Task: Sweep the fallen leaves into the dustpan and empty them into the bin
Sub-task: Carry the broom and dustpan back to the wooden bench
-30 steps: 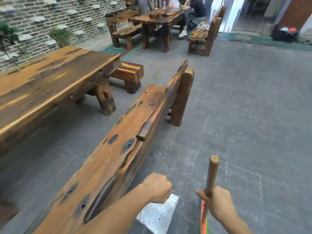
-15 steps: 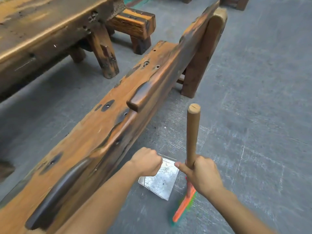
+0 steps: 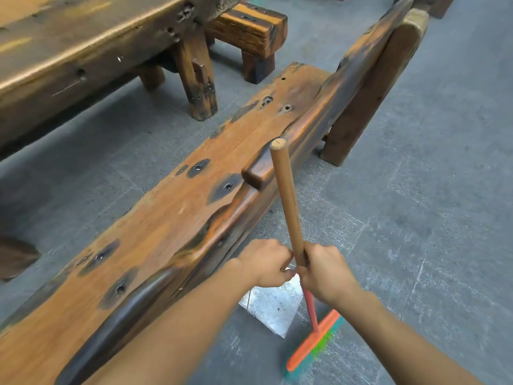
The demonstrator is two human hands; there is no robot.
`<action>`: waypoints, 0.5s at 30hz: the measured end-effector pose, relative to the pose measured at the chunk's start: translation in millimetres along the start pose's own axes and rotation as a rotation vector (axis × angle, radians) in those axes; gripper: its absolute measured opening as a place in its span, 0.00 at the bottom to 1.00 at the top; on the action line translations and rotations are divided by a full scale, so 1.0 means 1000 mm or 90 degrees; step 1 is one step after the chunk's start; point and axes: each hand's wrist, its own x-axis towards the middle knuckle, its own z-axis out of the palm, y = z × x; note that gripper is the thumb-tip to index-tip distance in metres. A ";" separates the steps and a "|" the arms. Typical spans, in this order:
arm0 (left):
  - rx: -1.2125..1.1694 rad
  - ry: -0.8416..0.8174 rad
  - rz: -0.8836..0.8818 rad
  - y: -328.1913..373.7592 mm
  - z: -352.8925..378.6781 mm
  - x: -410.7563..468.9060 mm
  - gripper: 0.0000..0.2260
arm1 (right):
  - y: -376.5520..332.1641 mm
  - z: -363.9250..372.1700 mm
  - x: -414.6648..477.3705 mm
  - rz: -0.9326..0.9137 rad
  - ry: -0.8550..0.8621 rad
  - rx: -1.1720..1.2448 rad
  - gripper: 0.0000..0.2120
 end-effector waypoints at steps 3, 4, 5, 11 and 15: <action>-0.040 -0.023 -0.035 -0.015 0.000 -0.011 0.10 | -0.013 0.002 0.012 -0.004 -0.024 -0.028 0.04; -0.053 -0.032 -0.043 -0.015 0.001 -0.013 0.10 | -0.013 0.004 0.017 -0.004 -0.035 -0.032 0.03; -0.065 -0.040 -0.049 -0.012 0.004 -0.015 0.11 | -0.014 0.006 0.018 0.003 -0.042 -0.030 0.04; -0.090 -0.038 -0.068 -0.018 0.007 -0.025 0.12 | -0.044 0.017 0.056 0.034 -0.052 -0.012 0.05; -0.109 -0.014 -0.074 -0.033 0.005 -0.029 0.16 | -0.057 0.019 0.064 0.042 -0.042 -0.018 0.10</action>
